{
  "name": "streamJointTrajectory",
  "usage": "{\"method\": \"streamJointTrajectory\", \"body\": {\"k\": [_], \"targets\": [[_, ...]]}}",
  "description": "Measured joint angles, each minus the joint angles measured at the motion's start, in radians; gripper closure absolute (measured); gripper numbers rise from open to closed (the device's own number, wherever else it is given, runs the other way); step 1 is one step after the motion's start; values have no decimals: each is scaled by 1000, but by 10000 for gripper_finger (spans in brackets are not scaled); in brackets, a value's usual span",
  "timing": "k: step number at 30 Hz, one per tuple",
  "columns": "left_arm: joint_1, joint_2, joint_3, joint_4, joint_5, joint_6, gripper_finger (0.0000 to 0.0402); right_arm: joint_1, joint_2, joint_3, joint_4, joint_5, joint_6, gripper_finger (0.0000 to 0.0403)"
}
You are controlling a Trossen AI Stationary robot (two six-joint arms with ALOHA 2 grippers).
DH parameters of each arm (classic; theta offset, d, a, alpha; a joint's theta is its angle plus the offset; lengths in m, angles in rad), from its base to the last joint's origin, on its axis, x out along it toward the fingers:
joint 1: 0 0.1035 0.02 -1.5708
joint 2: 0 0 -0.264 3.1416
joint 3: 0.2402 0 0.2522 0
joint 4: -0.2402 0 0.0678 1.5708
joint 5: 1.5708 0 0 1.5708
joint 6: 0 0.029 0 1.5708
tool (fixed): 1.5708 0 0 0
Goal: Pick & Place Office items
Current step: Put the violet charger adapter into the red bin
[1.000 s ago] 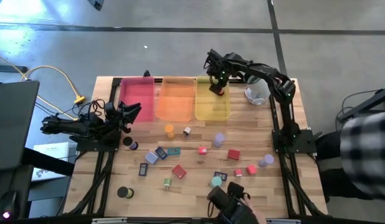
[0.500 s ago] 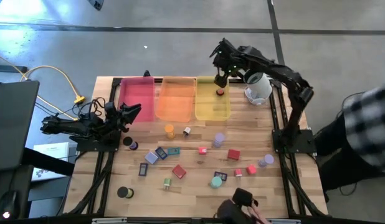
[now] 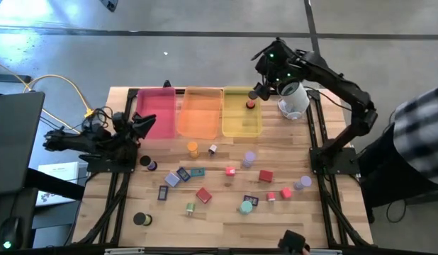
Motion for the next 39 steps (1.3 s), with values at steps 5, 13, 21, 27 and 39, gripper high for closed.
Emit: {"method": "streamJointTrajectory", "body": {"k": [5,13,21,27,39], "targets": [[3,194,239,-308,-34,3,279,0,-5,0,-32,4,1,62],[0,442,584,-610,-27,84,279,0,-6,0,-42,7,2,62],[-12,617,751,-858,63,16,279,0,-6,0,-83,7,2,62],[-11,649,757,-872,96,-4,279,0,-6,0,-83,7,2,62],[-13,647,757,-877,135,-63,279,0,-6,0,-83,7,2,62]]}}
